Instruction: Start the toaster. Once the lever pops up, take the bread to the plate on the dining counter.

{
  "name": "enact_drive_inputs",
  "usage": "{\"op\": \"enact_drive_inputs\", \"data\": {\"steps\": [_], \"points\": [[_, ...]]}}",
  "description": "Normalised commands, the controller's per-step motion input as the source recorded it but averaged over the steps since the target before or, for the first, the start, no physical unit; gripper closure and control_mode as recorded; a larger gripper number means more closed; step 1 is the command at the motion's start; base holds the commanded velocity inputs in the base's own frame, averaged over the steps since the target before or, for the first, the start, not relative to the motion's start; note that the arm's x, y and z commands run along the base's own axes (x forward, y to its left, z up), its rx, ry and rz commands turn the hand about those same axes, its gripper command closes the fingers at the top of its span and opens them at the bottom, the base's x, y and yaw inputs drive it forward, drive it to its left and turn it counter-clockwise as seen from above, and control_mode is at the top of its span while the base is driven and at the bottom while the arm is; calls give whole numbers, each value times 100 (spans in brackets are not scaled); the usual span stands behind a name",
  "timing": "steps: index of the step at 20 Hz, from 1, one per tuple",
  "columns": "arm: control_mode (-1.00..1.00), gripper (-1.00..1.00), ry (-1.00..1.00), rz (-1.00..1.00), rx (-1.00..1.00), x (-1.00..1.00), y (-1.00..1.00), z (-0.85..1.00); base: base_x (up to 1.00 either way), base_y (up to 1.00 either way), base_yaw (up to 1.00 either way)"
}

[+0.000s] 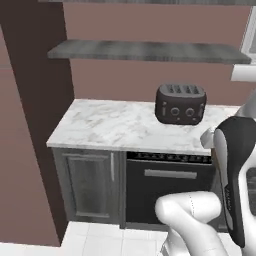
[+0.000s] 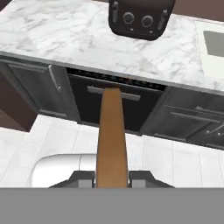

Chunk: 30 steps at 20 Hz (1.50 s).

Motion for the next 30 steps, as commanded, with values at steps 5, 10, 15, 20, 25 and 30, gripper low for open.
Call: {"op": "enact_drive_inputs", "data": {"steps": [5,10,15,20,25,30], "points": [[100,100,0,0,0,0,0,0,-36,23,88],[100,100,0,0,0,0,0,0,-16,16,99],[100,100,0,0,0,0,0,0,-13,16,99],[100,100,0,0,0,0,0,0,-5,14,98],[100,100,0,0,0,0,0,0,0,12,98],[100,100,0,0,0,0,0,0,0,7,96]]}}
